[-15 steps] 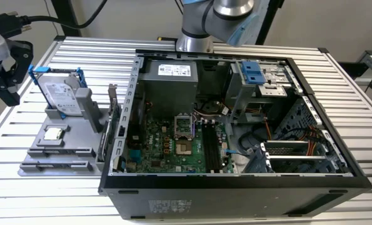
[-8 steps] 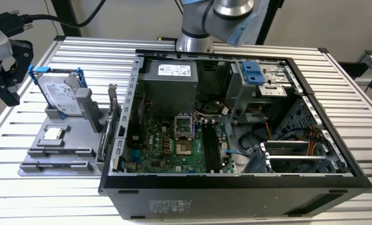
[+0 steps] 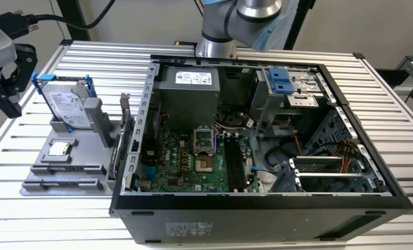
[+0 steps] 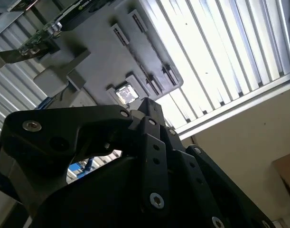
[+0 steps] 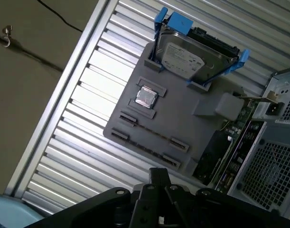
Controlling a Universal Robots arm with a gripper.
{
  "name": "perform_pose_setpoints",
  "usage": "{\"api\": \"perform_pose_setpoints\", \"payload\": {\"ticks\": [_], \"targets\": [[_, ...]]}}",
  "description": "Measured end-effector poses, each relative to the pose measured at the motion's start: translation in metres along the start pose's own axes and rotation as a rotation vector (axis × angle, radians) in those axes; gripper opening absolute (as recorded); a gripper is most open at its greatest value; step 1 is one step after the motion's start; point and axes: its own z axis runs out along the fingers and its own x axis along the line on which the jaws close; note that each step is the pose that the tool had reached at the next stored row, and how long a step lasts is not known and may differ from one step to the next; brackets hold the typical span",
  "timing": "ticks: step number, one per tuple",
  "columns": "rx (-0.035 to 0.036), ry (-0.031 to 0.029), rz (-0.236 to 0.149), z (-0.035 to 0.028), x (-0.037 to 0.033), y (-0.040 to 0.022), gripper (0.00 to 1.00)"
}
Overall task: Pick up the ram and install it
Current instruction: 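Pick up the ram and move it above insertion slot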
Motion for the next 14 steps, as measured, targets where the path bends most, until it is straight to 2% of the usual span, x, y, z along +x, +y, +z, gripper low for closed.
{"api": "perform_pose_setpoints", "payload": {"ticks": [14], "targets": [[-0.0007,0.0030,-0.062,0.0000,0.0000,0.0000,0.00]]}}
